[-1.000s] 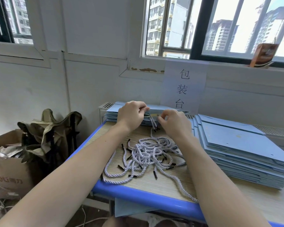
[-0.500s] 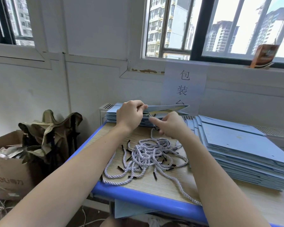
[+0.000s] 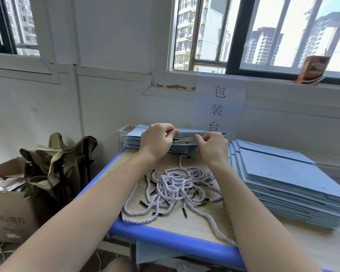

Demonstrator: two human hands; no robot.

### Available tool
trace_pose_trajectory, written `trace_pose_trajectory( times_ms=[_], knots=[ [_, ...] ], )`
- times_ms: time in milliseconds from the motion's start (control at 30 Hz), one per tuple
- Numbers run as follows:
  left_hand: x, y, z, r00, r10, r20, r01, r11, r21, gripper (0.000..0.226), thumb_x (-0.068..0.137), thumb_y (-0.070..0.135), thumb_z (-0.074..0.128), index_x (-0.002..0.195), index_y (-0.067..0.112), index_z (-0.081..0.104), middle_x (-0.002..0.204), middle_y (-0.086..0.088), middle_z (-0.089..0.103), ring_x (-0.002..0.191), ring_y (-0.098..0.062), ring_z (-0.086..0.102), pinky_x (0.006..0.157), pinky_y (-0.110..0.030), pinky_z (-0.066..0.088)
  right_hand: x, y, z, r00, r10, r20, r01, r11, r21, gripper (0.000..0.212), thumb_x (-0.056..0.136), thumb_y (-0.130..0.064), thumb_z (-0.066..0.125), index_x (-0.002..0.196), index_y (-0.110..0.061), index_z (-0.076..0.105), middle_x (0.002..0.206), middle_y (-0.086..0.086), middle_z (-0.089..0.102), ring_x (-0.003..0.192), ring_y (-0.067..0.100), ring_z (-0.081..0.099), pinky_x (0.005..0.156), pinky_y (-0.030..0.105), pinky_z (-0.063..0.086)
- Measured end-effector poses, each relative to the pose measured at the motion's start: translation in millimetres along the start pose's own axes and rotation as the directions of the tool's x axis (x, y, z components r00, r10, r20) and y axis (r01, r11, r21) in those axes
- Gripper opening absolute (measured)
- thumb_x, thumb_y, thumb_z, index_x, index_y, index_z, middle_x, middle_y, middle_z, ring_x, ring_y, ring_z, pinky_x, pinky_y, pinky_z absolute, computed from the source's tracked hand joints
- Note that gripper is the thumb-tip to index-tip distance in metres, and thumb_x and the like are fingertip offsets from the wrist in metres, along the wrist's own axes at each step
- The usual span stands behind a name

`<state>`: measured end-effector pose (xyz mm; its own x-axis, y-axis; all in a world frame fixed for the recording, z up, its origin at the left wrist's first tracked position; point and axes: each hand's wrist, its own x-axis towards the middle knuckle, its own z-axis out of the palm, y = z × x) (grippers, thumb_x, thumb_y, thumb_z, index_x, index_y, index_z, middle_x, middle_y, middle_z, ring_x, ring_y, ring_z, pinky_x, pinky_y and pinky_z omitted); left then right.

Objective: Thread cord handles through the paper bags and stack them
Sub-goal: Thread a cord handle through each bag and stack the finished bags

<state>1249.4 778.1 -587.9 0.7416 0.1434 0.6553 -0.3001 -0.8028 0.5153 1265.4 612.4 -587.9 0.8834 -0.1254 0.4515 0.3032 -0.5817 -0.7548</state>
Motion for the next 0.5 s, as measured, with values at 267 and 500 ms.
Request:
trace_pose_trajectory(
  times_ms=[267, 500],
  knots=[
    [1, -1, 0, 1.0, 0.005, -0.015, -0.005, 1.0, -0.016, 0.02, 0.097, 0.037, 0.061, 0.093, 0.025, 0.076, 0.07, 0.012, 0.061, 0.074, -0.013, 0.053, 0.069, -0.03, 0.041, 4, -13, -24, 0.955, 0.239, 0.175, -0.293, 0.846, 0.445, 0.013, 0.088, 0.008, 0.06, 0.088, -0.005, 0.059, 0.085, 0.017, 0.07, 0.061, 0.02, 0.074, 0.048, 0.025, 0.051],
    [1, -1, -1, 1.0, -0.016, -0.024, 0.016, 1.0, -0.022, 0.02, 0.096, 0.038, 0.062, 0.092, 0.024, 0.076, 0.066, 0.015, 0.057, 0.073, -0.012, 0.053, 0.067, -0.028, 0.036, 8, -5, -43, 0.985, 0.159, -0.06, -0.155, 0.985, 0.079, 0.01, 0.088, -0.011, 0.061, 0.097, -0.01, 0.063, 0.085, 0.004, 0.069, 0.08, 0.022, 0.07, 0.075, 0.039, 0.057]
  ],
)
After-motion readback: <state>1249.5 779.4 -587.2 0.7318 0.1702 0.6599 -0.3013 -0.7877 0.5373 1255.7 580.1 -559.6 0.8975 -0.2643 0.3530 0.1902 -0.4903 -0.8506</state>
